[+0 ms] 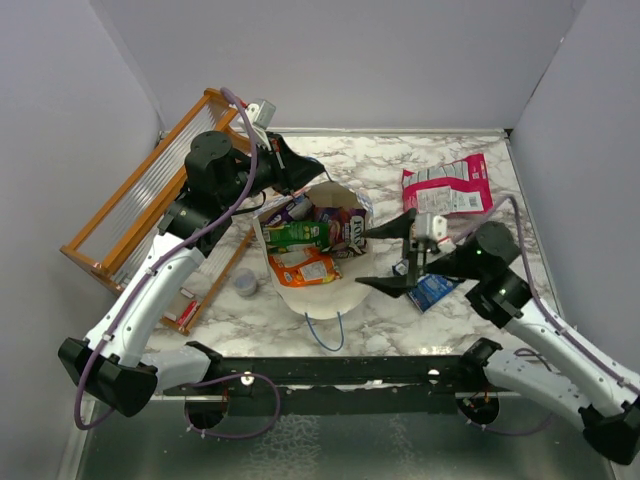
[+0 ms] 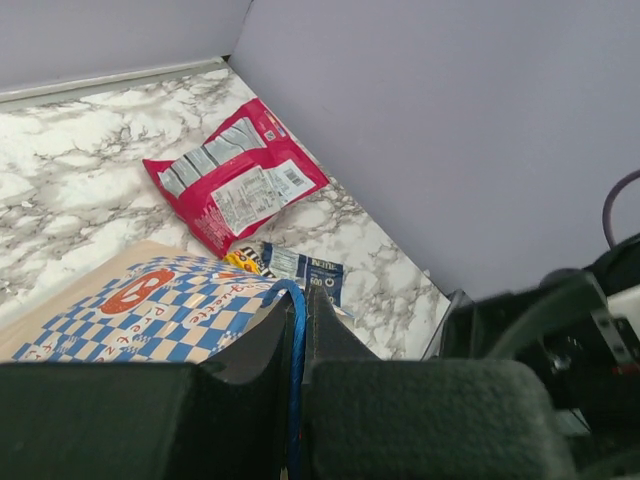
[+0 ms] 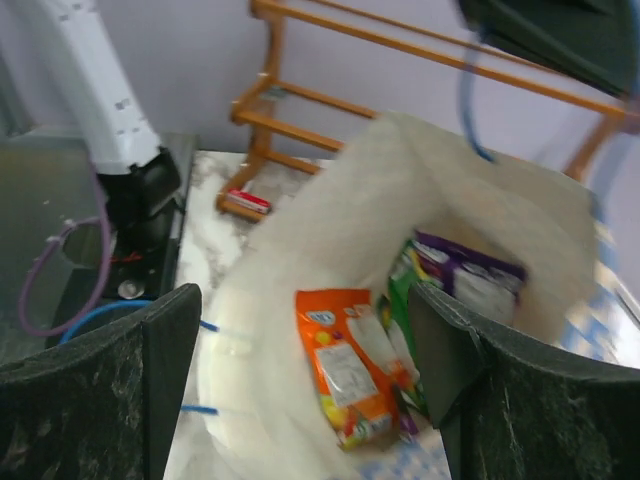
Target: Take the snacks out of the paper bag
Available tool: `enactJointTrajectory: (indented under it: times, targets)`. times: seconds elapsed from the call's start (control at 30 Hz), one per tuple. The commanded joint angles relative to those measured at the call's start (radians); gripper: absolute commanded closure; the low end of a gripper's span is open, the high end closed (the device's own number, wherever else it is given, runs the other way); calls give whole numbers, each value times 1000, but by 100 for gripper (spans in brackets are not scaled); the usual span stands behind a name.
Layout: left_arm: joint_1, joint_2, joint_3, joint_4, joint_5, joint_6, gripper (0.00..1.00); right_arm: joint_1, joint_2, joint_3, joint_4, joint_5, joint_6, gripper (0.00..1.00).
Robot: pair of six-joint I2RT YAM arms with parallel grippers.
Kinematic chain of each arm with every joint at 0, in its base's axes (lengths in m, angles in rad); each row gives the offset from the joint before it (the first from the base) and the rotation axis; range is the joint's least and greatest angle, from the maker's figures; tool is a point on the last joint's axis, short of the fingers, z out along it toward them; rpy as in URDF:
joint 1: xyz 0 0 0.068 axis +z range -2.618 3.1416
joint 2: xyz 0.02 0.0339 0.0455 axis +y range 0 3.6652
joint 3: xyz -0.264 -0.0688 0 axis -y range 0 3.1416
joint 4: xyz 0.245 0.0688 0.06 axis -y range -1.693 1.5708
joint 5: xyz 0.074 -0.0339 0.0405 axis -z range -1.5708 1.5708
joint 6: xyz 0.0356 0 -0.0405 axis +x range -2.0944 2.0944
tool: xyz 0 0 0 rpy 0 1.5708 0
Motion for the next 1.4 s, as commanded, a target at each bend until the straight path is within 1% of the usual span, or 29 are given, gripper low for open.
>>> enactJointTrajectory:
  times: [0.0,0.1,0.13,0.23,0.37,0.47,0.57,0.6,0.7,0.8,0.93,1.03,1.2,1.37]
  targets:
    - [0,-25,-7,22,18,-8,100,293,117,113,-199,249,-376,17]
    - [0,-24,1,19,19,-8,100,413,259,228,-373,478,-544,26]
    - [0,-23,4,18,19,-9,100,436,306,264,-426,550,-583,26]
    - [0,-23,9,18,25,-10,100,454,438,360,-564,679,-680,28]
    - [0,-26,5,19,36,-8,100,453,519,354,-551,792,-790,32]
    - [0,-33,2,18,30,-5,100,454,605,377,-574,887,-819,46]
    - [0,-33,3,20,28,-6,100,454,723,398,-630,981,-823,47]
    - [1,-32,8,17,30,-6,100,454,749,395,-622,1007,-823,47]
    - [0,-30,16,16,40,-8,100,454,786,394,-587,1027,-818,47]
    - [1,-33,17,16,42,-7,100,454,792,373,-503,1053,-825,44]
    - [0,-35,17,16,44,-5,100,454,809,344,-436,1075,-860,44]
    - [0,-37,17,17,46,-6,100,454,829,338,-427,1077,-874,44]
    - [0,-36,16,14,53,-4,100,453,860,355,-435,1068,-872,47]
    - [0,-39,17,9,51,-2,100,446,904,361,-408,1078,-884,48]
